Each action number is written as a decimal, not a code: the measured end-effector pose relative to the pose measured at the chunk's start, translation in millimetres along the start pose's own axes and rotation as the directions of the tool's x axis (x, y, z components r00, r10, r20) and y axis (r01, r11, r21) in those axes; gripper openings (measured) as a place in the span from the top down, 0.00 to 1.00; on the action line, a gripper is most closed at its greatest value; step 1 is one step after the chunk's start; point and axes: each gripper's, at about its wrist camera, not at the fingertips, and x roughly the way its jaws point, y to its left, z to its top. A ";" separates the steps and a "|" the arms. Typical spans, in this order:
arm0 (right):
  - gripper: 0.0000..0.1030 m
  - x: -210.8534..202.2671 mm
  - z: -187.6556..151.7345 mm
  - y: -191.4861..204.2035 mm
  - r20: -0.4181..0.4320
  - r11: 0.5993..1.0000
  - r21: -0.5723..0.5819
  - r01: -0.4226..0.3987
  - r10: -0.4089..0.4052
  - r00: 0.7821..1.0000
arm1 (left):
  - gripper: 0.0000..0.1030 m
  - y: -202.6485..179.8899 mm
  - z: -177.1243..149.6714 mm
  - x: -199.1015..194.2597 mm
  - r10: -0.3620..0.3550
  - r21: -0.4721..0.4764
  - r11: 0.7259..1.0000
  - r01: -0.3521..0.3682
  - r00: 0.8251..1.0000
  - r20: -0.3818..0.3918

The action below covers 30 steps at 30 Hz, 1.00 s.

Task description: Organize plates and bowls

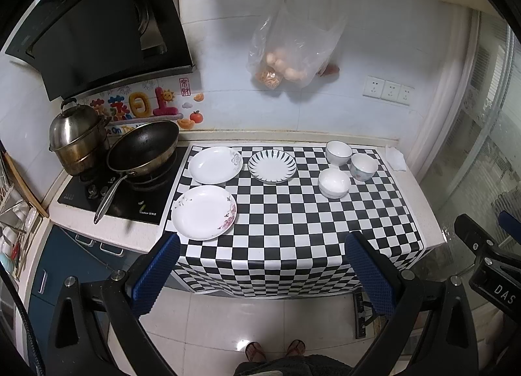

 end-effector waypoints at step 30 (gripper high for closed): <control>0.00 217.0 -33.0 107.9 -0.276 0.938 0.076 -0.338 0.345 0.897 | 0.00 177.1 -34.7 200.0 0.085 -0.270 0.948 -0.167 0.953 -0.290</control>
